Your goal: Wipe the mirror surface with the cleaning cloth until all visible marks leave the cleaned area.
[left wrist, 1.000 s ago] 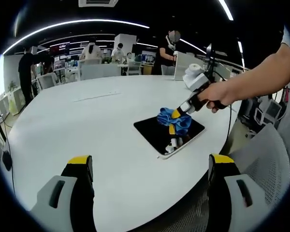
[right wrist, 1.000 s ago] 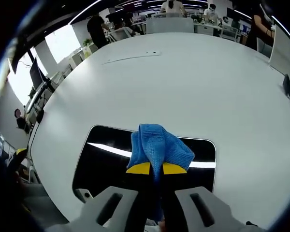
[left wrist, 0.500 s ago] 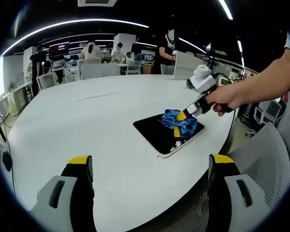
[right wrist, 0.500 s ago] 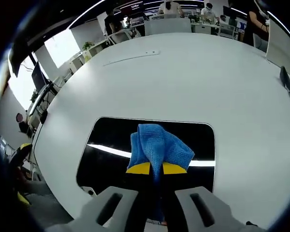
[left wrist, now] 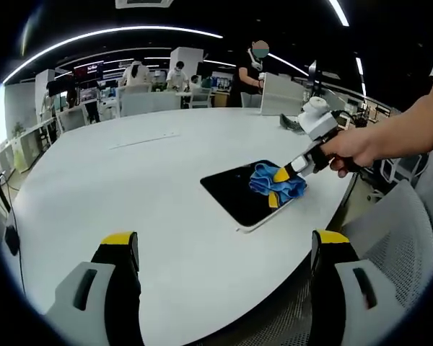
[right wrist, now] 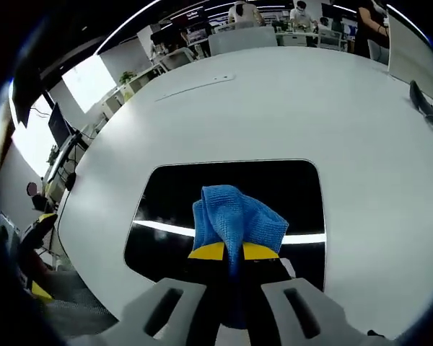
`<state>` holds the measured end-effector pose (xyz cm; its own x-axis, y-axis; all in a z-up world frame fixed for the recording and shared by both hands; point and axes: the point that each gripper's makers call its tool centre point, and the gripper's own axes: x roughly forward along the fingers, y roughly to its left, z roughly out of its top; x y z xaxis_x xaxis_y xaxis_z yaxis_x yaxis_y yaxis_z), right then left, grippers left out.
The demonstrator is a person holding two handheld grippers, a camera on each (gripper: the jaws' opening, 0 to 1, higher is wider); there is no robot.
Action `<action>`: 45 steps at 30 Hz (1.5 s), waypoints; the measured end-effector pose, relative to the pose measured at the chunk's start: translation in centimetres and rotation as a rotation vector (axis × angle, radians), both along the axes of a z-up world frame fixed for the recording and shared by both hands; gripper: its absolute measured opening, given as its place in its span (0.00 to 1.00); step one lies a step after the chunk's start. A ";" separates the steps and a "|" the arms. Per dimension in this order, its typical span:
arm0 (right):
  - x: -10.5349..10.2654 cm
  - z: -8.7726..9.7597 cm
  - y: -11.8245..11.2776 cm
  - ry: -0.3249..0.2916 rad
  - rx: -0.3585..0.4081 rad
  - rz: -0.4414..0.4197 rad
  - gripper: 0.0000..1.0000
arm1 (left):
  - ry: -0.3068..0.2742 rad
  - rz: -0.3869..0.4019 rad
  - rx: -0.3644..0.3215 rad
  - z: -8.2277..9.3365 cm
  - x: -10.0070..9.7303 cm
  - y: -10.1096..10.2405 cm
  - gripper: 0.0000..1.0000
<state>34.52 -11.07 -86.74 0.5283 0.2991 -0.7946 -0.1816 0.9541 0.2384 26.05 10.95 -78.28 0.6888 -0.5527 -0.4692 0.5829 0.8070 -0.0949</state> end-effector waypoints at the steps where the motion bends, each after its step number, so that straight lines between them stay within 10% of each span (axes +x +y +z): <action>1: -0.2 0.0 0.0 0.001 0.004 0.000 0.01 | 0.001 -0.002 0.000 0.0 0.0 0.0 0.99; 45: -4.5 0.2 0.2 0.008 0.018 0.028 0.01 | 0.005 -0.005 0.015 -0.2 -0.1 0.0 0.99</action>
<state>30.01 -10.89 -86.57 0.5129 0.3283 -0.7932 -0.2062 0.9440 0.2574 25.90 10.94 -78.45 0.6834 -0.5491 -0.4812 0.5866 0.8053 -0.0858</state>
